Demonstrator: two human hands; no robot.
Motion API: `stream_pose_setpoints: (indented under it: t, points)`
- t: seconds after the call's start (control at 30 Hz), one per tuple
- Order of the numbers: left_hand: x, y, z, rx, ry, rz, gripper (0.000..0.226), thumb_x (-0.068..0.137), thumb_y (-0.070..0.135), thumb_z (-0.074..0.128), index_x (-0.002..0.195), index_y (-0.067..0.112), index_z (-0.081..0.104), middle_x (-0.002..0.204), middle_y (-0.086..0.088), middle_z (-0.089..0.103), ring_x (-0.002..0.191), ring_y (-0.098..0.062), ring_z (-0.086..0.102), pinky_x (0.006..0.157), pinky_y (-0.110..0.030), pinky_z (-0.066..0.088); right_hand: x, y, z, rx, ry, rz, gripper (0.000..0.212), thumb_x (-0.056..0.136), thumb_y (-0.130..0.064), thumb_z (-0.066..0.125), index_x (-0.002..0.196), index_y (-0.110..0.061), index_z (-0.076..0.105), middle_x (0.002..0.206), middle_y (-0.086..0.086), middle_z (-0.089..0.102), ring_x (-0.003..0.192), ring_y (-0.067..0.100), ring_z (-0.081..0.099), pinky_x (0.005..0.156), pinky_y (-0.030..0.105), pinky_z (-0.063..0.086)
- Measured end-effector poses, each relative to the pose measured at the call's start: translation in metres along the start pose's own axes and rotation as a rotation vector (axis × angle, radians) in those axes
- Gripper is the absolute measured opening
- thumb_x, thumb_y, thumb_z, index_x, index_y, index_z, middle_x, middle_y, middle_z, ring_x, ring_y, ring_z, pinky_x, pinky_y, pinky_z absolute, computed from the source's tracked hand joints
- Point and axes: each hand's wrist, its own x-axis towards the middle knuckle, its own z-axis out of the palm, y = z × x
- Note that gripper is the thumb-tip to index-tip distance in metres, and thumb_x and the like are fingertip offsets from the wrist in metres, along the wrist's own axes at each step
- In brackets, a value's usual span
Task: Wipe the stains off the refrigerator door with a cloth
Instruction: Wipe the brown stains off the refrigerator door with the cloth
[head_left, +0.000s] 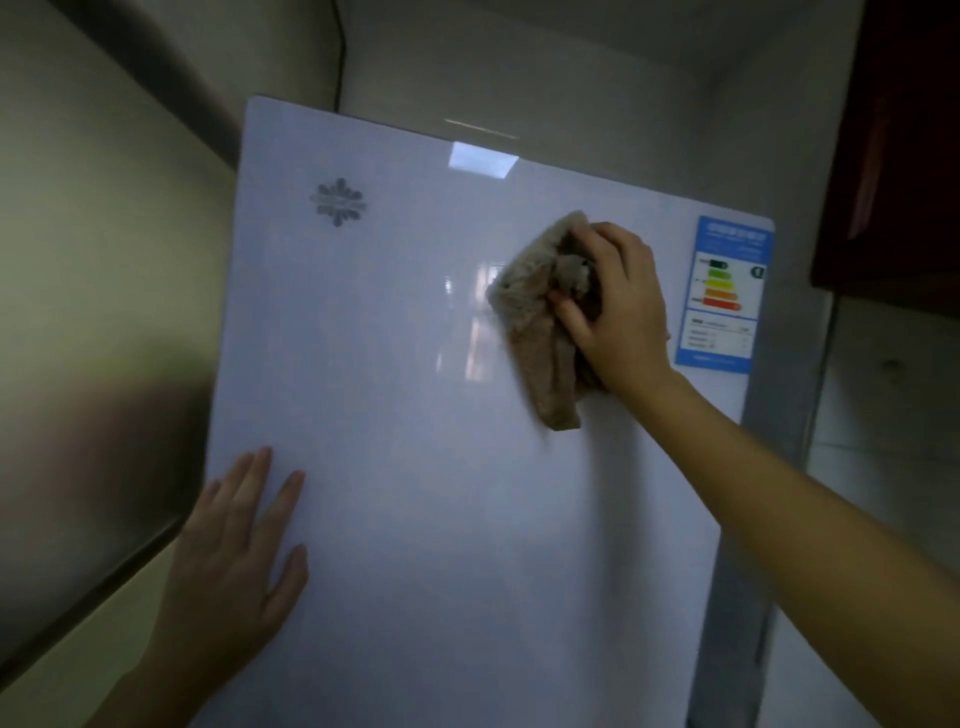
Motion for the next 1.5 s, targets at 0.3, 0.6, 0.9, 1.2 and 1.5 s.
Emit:
stream_pose_setpoints:
  t: [0.3,0.6,0.9,1.2,1.5]
  points:
    - [0.0,-0.003,0.005,0.01,-0.007,0.001,0.066,0.095,0.042,0.04,0.148,0.004,0.047,0.164,-0.02,0.027,0.151,-0.039,0.029,0.121,-0.057,0.026,0.0,0.018,0.003,-0.047,0.153,-0.036,0.04,0.096,-0.016,0.064,0.136,-0.008,0.059,0.132,0.015,0.061,0.122,0.032,0.054,0.102,0.047,0.047]
    - [-0.001,0.0,0.005,0.026,-0.015,-0.023,0.065,0.095,0.041,0.043,0.149,0.005,0.046,0.166,-0.017,0.024,0.151,-0.038,0.03,0.126,-0.05,0.019,0.007,-0.002,0.021,-0.05,0.128,-0.145,0.035,0.094,-0.023,0.068,0.127,-0.011,0.068,0.125,0.014,0.065,0.114,0.035,0.057,0.094,0.043,0.048]
    - [0.002,-0.004,-0.002,0.032,-0.101,-0.007,0.074,0.098,0.05,0.028,0.144,-0.003,0.05,0.159,-0.03,0.031,0.143,-0.051,0.036,0.115,-0.064,0.031,-0.024,0.057,-0.025,-0.082,0.246,0.287,0.036,0.098,-0.024,0.059,0.129,-0.009,0.066,0.131,0.014,0.059,0.121,0.03,0.052,0.103,0.044,0.046]
    - [0.003,-0.001,-0.002,0.022,-0.029,0.011,0.065,0.094,0.04,0.041,0.143,-0.001,0.053,0.158,-0.028,0.035,0.142,-0.048,0.04,0.115,-0.061,0.032,-0.025,0.007,0.004,-0.057,0.162,0.193,0.045,0.093,-0.039,0.066,0.13,-0.014,0.066,0.132,0.012,0.058,0.122,0.031,0.051,0.101,0.047,0.045]
    - [-0.001,-0.002,-0.002,0.017,-0.041,-0.019,0.065,0.095,0.038,0.048,0.154,0.011,0.041,0.164,-0.018,0.03,0.154,-0.032,0.026,0.124,-0.05,0.025,0.005,-0.176,0.109,0.073,-0.043,-0.291,0.044,0.086,-0.04,0.072,0.121,-0.015,0.073,0.124,0.012,0.066,0.113,0.037,0.059,0.088,0.045,0.048]
